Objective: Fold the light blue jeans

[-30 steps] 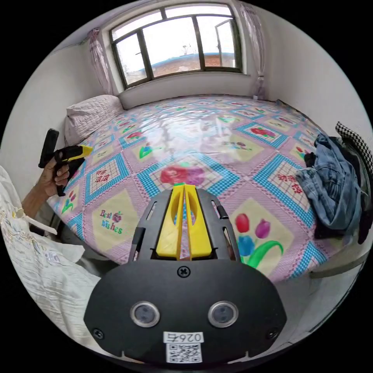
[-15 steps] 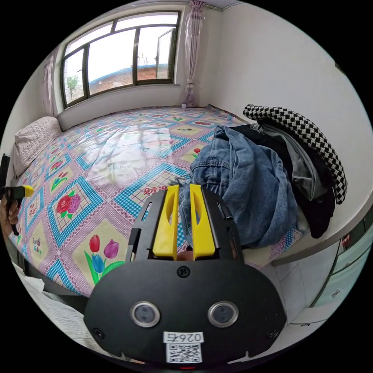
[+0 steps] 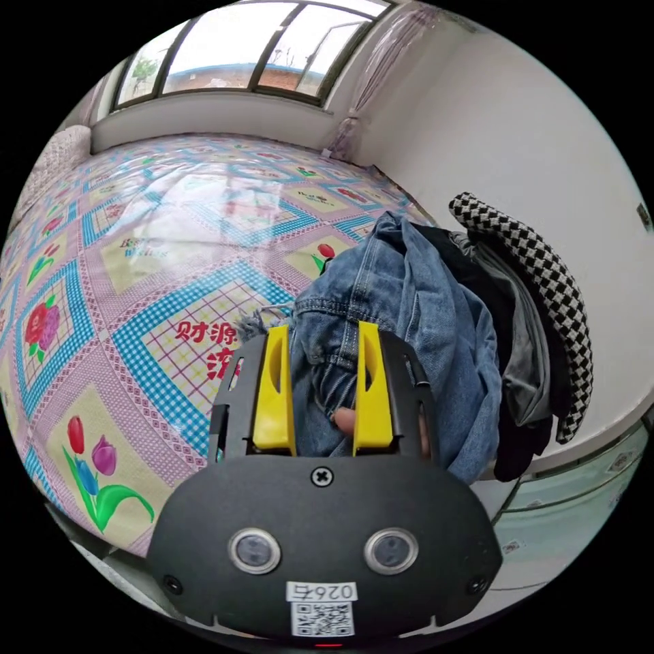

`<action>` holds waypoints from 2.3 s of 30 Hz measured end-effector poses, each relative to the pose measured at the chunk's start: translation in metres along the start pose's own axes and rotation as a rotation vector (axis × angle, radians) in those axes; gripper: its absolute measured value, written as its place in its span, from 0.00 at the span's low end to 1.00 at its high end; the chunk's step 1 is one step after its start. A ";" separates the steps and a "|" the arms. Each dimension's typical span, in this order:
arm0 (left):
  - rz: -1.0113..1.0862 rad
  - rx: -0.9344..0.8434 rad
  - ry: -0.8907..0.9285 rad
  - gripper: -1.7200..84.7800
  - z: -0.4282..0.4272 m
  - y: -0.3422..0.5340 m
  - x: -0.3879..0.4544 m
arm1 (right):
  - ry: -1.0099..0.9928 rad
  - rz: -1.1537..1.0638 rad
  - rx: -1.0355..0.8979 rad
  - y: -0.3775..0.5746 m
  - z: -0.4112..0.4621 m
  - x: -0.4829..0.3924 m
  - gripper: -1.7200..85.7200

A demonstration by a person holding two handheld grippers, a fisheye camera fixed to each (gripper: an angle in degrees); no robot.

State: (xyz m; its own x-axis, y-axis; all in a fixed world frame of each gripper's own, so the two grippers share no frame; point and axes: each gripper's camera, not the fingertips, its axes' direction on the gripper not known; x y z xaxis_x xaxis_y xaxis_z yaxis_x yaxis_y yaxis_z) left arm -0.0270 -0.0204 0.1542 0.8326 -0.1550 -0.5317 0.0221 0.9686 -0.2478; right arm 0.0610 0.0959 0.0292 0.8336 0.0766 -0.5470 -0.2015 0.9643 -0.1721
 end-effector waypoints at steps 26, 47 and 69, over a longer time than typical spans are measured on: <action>0.445 0.030 -0.210 0.15 0.041 -0.053 0.125 | -0.818 0.457 0.269 0.048 -0.163 0.254 0.00; 0.075 -0.153 -0.112 0.08 0.061 -0.059 0.066 | -1.073 0.351 0.313 0.044 -0.203 0.240 0.03; 0.405 -0.190 -0.614 0.31 0.111 0.017 0.168 | -0.373 -0.365 0.256 0.060 -0.199 0.043 0.18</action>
State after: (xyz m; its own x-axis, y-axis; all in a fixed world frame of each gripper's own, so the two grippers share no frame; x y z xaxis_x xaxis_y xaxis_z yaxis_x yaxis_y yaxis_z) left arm 0.1749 -0.0085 0.1501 0.9150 0.3959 -0.0781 -0.4006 0.8677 -0.2943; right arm -0.0177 0.1067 -0.1676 0.9599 -0.2328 -0.1559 0.2251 0.9721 -0.0662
